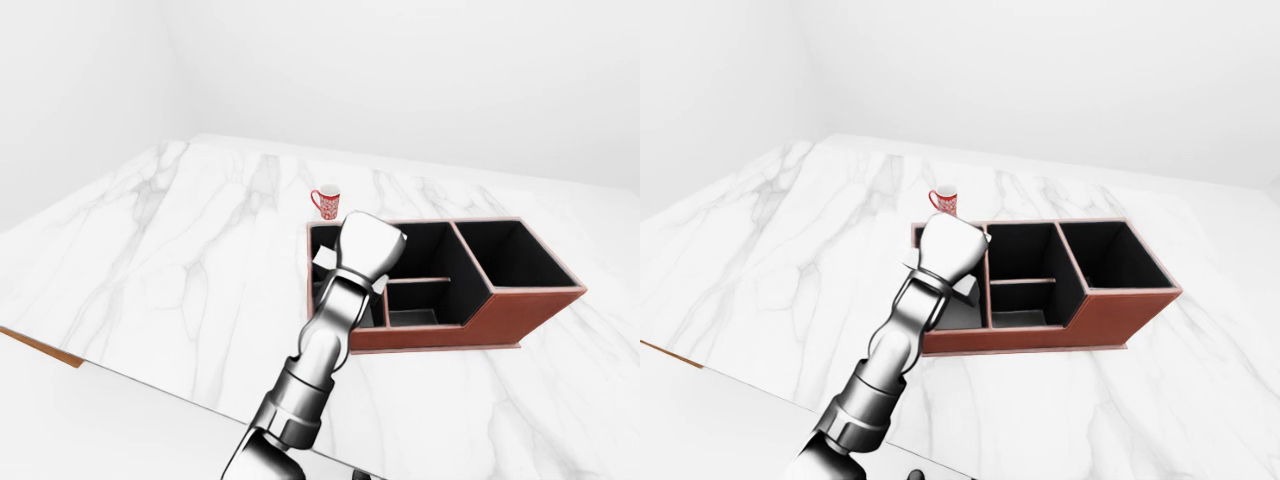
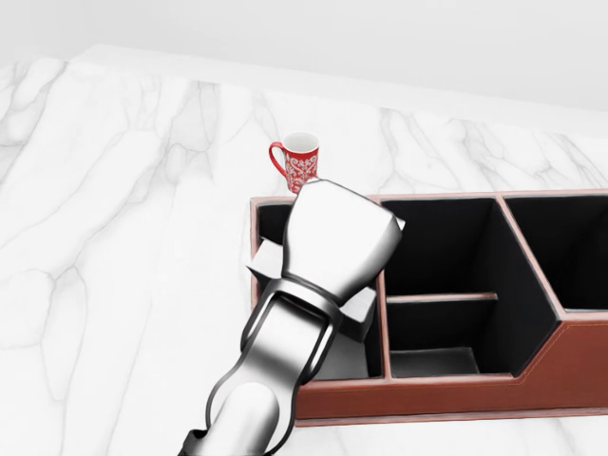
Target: Pick up the book and place it in the left compartment of the caddy.
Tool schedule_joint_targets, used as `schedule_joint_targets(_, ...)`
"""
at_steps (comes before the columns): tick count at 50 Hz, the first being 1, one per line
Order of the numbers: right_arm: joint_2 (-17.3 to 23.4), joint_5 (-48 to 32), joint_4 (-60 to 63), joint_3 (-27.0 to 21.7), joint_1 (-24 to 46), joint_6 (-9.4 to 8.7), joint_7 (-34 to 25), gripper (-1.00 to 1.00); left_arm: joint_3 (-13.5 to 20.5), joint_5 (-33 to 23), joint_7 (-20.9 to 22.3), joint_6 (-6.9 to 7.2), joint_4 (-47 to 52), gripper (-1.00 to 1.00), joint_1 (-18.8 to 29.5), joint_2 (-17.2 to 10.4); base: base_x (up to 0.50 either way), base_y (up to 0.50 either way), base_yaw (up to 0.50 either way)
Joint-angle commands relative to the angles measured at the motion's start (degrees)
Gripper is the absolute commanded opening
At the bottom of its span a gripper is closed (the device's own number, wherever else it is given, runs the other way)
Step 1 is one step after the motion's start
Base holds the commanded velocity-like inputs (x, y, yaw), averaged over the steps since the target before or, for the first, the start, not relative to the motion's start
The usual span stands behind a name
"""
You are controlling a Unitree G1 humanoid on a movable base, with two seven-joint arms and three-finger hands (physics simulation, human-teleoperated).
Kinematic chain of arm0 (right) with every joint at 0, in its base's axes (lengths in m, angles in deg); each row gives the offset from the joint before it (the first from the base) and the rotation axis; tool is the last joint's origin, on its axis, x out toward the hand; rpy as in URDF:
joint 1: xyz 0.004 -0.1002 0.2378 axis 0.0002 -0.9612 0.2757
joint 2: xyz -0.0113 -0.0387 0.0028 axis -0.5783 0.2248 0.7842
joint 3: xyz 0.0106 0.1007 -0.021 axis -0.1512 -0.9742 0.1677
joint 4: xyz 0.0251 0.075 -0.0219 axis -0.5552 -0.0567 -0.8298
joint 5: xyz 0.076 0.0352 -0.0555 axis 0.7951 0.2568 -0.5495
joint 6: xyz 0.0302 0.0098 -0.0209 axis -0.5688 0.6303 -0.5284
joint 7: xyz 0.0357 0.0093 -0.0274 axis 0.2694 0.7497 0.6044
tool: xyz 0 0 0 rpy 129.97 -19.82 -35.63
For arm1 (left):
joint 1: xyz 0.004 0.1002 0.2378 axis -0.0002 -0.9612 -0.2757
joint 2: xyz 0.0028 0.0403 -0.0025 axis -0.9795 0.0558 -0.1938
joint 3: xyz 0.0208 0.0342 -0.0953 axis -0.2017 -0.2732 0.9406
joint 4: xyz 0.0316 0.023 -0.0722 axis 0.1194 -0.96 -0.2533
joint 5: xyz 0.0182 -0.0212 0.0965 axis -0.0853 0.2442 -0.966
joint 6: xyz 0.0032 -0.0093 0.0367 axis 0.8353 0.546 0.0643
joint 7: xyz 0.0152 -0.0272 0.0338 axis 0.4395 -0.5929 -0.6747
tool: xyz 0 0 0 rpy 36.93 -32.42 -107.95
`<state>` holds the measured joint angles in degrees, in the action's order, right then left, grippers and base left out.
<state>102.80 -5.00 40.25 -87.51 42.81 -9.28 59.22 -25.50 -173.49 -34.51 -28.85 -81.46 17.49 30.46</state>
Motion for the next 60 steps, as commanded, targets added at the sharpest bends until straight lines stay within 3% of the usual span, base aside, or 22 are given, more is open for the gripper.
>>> schedule_joint_targets(1, -0.1, -0.1, 0.0, 0.1, 0.1, 0.0, 0.0, 1.0, 0.4, -0.1, -3.2, 1.12, -4.5, -1.0, 2.3, 0.2, 0.0, 0.0, 0.0)
schedule_joint_targets(15, 0.0, -0.3, -0.5, 0.3, 0.2, 0.0, -0.1, 1.0, 2.2, 1.5, -6.4, 2.32, -14.6, -1.0, 7.4, -0.4, 0.0, 0.0, 0.0)
schedule_joint_targets(39, 0.0, -0.2, -0.4, 0.3, 0.1, 0.0, 0.1, 1.0, 3.5, 4.5, -13.7, 5.85, -33.0, -1.0, 13.9, -0.7, 0.0, 0.0, 0.0)
schedule_joint_targets(48, 0.1, -0.1, -0.3, 0.2, 0.1, 0.0, 0.1, 1.0, 4.1, 7.1, -19.1, 5.85, -43.4, -1.0, 17.5, -1.0, 0.0, 0.0, 0.0)
schedule_joint_targets(60, 0.0, -0.4, -0.4, 0.3, 0.2, 0.0, 0.0, 1.0, 4.1, 9.3, -23.2, 5.85, -52.6, -1.0, 21.5, -0.7, 0.0, 0.0, 0.0)
